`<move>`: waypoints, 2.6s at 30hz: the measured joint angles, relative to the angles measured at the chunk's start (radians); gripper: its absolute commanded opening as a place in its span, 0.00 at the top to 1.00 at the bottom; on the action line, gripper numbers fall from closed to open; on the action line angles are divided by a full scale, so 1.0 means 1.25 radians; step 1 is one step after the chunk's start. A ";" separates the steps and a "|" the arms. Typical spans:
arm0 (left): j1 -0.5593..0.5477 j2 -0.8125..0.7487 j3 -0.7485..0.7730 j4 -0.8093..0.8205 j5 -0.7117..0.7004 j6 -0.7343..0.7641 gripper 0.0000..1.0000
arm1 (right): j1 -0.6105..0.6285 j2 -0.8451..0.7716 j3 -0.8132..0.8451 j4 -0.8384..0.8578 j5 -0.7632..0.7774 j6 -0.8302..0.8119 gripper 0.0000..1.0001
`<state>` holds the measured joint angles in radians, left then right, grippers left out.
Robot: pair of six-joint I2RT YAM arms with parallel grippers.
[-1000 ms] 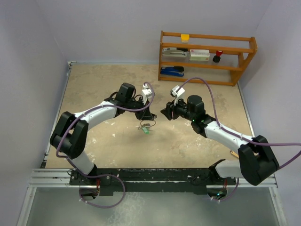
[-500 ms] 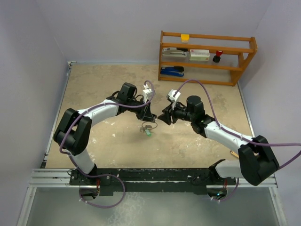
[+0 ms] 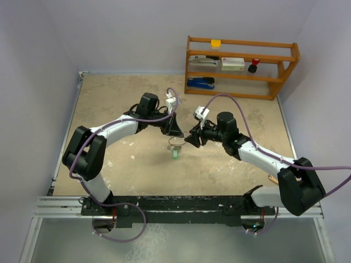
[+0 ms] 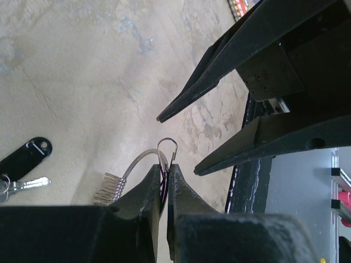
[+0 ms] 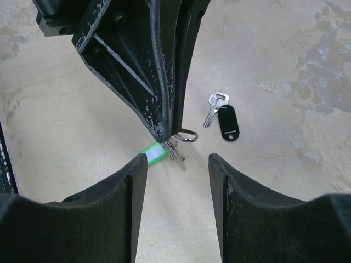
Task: Put the keys on the keyring
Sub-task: Place the keyring at the center of the board.
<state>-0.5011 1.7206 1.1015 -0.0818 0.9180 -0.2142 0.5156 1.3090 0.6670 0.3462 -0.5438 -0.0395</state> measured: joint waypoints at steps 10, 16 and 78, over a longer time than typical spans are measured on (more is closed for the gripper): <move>0.003 0.000 0.000 0.075 0.018 -0.068 1.00 | 0.000 0.059 0.000 0.031 -0.012 0.000 0.49; 0.003 0.000 -0.005 0.087 0.026 -0.081 1.00 | 0.000 0.077 0.000 0.064 -0.023 0.002 0.54; 0.018 -0.239 -0.138 -0.033 -0.735 -0.170 0.72 | 0.133 0.386 0.176 0.016 0.066 0.392 1.00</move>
<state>-0.4782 1.4216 0.9287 -0.1234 -0.0010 -0.4271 0.6819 1.7916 0.8867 0.3668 -0.4610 0.4511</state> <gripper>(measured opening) 0.275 0.020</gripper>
